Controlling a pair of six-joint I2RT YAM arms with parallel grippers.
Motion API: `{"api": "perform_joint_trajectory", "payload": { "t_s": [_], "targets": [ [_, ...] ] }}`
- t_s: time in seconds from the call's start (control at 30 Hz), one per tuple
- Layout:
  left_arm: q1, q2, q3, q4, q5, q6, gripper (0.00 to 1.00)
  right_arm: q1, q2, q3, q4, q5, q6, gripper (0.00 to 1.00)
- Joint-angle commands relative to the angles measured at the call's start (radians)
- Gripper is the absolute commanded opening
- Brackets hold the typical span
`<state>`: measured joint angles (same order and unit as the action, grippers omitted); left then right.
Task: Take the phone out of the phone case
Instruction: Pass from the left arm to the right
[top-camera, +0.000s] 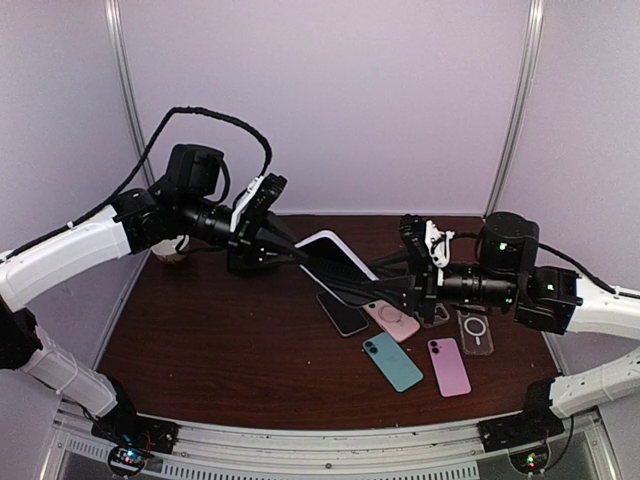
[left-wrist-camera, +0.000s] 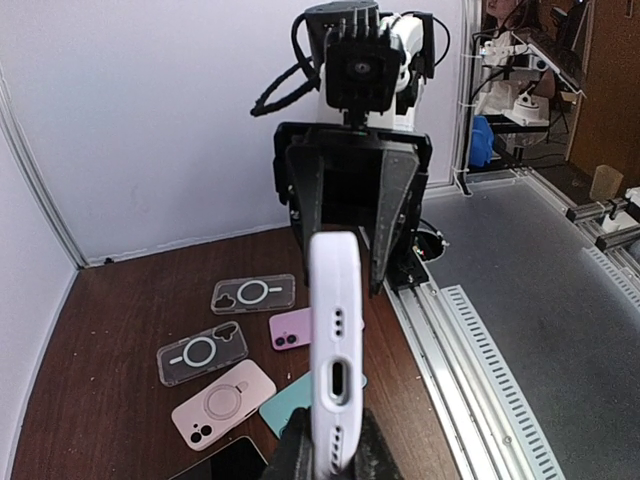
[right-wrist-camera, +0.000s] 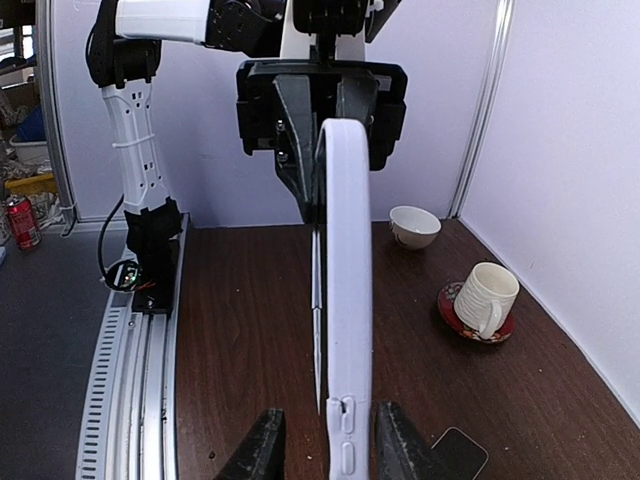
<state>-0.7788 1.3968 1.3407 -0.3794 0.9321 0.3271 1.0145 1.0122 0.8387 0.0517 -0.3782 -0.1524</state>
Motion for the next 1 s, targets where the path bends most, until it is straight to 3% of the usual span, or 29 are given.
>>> {"api": "perform_joint_trajectory", "payload": {
  "t_s": [0.0,0.3,0.47,0.67,0.73,0.87,0.97],
  "targets": [
    [0.006,-0.057,-0.019,0.133,0.048,0.017,0.0,-0.001,0.023,0.041,-0.034,-0.037,-0.026,0.33],
    [0.006,-0.077,-0.072,0.186,0.056,-0.006,0.0,0.015,0.061,0.039,-0.07,-0.035,-0.043,0.27],
    [0.006,-0.091,-0.093,0.199,0.065,-0.011,0.0,0.019,0.069,0.054,-0.079,-0.032,-0.048,0.16],
    [0.006,-0.116,-0.123,0.228,0.041,-0.017,0.0,0.028,0.081,0.072,-0.079,-0.029,-0.047,0.12],
    [0.006,-0.121,-0.128,0.242,0.04,-0.029,0.0,0.03,0.081,0.074,-0.083,-0.03,-0.045,0.18],
    [0.006,-0.139,-0.144,0.291,0.041,-0.058,0.0,0.033,0.071,0.056,-0.061,-0.034,-0.035,0.44],
    [0.006,-0.154,-0.151,0.303,0.037,-0.063,0.0,0.033,0.063,0.041,-0.041,-0.044,-0.022,0.46]
  ]
}}
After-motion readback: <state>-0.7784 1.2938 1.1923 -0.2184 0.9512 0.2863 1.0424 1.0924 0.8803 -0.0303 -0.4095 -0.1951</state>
